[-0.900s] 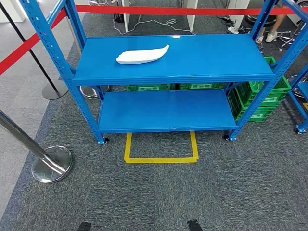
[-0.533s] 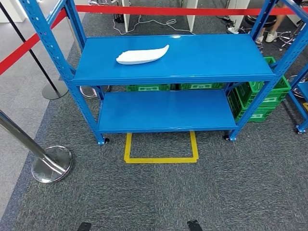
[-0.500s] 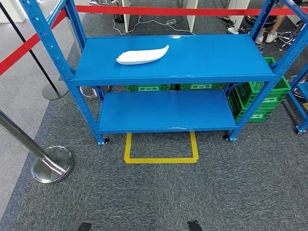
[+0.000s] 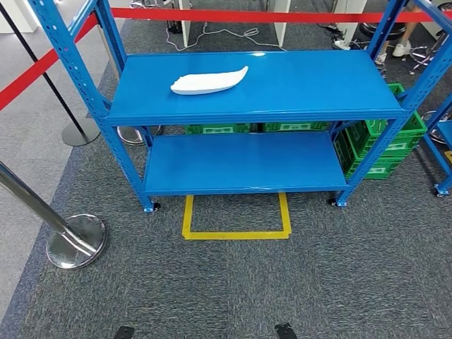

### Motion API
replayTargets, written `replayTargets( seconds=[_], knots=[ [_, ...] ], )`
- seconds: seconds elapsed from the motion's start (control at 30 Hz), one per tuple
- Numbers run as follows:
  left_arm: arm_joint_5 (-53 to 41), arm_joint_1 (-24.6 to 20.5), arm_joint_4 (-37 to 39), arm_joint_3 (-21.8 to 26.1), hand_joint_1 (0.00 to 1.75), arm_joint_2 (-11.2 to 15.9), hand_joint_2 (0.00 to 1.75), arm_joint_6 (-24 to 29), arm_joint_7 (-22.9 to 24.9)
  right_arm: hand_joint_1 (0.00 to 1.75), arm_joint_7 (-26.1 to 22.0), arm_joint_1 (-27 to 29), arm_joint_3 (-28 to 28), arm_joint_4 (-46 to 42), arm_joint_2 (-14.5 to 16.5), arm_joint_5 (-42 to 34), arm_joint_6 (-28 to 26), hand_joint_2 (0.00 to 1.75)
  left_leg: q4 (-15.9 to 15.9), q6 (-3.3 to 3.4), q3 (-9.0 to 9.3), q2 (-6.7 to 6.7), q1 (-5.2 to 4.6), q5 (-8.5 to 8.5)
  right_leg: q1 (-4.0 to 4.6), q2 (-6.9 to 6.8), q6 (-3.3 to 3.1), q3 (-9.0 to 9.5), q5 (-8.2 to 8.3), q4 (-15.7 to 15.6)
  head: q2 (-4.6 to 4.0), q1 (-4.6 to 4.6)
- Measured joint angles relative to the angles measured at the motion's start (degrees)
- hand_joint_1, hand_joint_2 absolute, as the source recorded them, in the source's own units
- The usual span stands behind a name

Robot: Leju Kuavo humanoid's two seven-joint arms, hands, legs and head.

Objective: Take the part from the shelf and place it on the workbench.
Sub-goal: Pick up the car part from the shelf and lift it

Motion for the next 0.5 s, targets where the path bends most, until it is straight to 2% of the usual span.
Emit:
replayTargets(
  seconds=[0.5],
  knots=[
    [-0.24, -0.07, 0.0, -0.1, 0.0, 0.14, 1.75, -0.02, 0.0, 0.0, -0.24, 0.01, -0.1, 0.0, 0.0, 0.12, 0.0, 1.75, 0.0, 0.0, 0.0, 0.0, 0.0, 0.0, 0.0, 0.0, 0.0, 0.01, 0.0, 0.0, 0.0, -0.01]
  ],
)
